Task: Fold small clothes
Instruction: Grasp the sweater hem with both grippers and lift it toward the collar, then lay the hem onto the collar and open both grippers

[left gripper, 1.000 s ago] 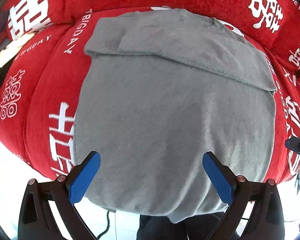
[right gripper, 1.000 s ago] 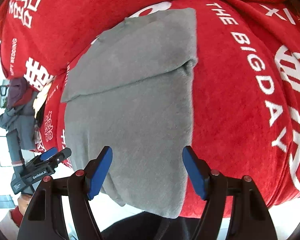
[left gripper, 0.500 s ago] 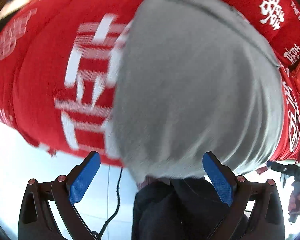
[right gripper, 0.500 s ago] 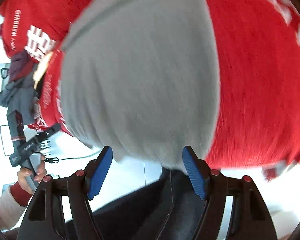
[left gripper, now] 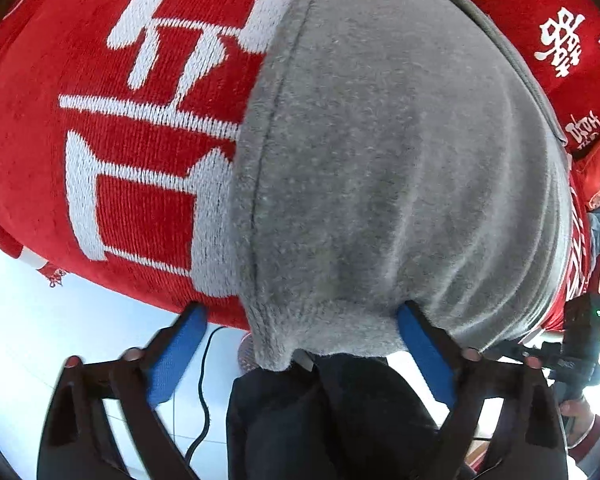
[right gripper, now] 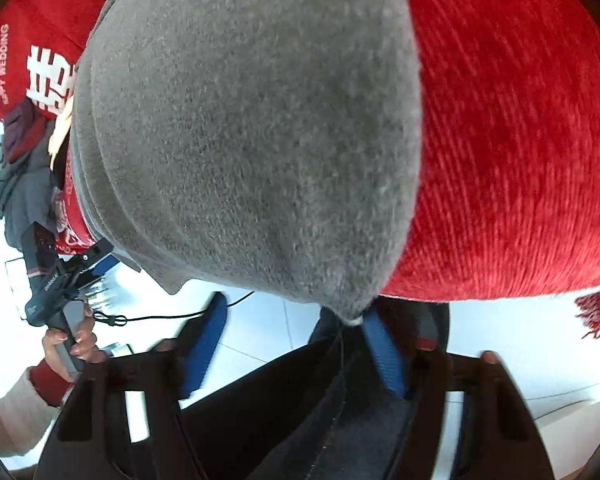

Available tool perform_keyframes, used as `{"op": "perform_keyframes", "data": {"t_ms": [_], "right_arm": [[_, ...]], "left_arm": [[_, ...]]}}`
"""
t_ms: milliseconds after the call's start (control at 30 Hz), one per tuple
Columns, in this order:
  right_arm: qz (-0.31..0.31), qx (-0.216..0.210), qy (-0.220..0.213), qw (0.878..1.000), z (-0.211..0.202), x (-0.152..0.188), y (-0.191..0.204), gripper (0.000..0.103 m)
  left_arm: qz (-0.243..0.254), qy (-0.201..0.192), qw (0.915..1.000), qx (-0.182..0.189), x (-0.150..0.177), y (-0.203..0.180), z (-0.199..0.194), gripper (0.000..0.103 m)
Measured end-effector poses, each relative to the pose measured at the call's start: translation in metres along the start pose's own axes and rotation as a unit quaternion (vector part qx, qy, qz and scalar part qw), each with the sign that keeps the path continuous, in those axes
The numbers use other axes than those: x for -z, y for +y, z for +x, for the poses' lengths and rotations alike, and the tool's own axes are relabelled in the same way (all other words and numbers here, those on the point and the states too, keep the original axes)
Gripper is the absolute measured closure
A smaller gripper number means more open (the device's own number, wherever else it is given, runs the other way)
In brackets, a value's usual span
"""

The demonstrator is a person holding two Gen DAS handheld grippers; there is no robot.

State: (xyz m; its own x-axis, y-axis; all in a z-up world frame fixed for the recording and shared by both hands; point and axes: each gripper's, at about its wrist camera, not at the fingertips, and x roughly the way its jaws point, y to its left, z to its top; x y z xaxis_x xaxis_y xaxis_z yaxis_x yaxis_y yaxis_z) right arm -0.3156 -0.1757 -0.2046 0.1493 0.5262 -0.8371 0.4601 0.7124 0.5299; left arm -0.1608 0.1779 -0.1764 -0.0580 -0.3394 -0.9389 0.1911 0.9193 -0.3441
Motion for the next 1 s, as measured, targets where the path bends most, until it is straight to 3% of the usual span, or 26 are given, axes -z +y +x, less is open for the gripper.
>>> {"op": "perform_keyframes", "data": {"t_ms": [33, 100, 133, 233, 367, 567, 767, 900, 1000], "right_arm": [[0.015, -0.006, 0.0, 1.0, -0.001, 0.0, -0.003, 0.093], [0.033, -0.033, -0.01, 0.999, -0.007, 0.003, -0.006, 0.096], [0.035, -0.044, -0.013, 0.998, -0.011, 0.003, -0.003, 0.096], [0.042, -0.082, -0.028, 0.995, -0.027, 0.005, 0.008, 0.096], [0.042, -0.132, -0.065, 0.988, -0.064, -0.003, 0.022, 0.096], [0.028, -0.196, -0.146, 0.969, -0.115, -0.04, 0.06, 0.096], [0.024, -0.21, -0.198, 0.957, -0.154, -0.11, 0.068, 0.096], [0.05, -0.162, -0.217, 0.961, -0.157, -0.158, 0.06, 0.096], [0.058, -0.102, -0.188, 0.975, -0.152, -0.181, 0.05, 0.092]], "left_arm": [[0.004, 0.004, 1.0, 0.008, 0.001, -0.004, -0.003, 0.033], [0.015, 0.016, 0.9994, 0.028, 0.005, -0.009, -0.007, 0.088], [0.021, 0.021, 0.9987, 0.041, 0.007, -0.011, -0.011, 0.091], [0.021, 0.015, 0.9969, 0.074, 0.002, -0.018, -0.03, 0.091], [0.019, -0.021, 0.9927, 0.117, -0.018, -0.025, -0.069, 0.092], [0.033, -0.09, 0.9839, 0.151, -0.088, -0.047, -0.11, 0.092], [0.051, -0.13, 0.9832, 0.118, -0.163, -0.08, -0.102, 0.092], [0.048, -0.131, 0.9889, 0.05, -0.198, -0.087, -0.089, 0.091], [0.031, -0.089, 0.9954, 0.012, -0.212, -0.083, -0.082, 0.091]]}}
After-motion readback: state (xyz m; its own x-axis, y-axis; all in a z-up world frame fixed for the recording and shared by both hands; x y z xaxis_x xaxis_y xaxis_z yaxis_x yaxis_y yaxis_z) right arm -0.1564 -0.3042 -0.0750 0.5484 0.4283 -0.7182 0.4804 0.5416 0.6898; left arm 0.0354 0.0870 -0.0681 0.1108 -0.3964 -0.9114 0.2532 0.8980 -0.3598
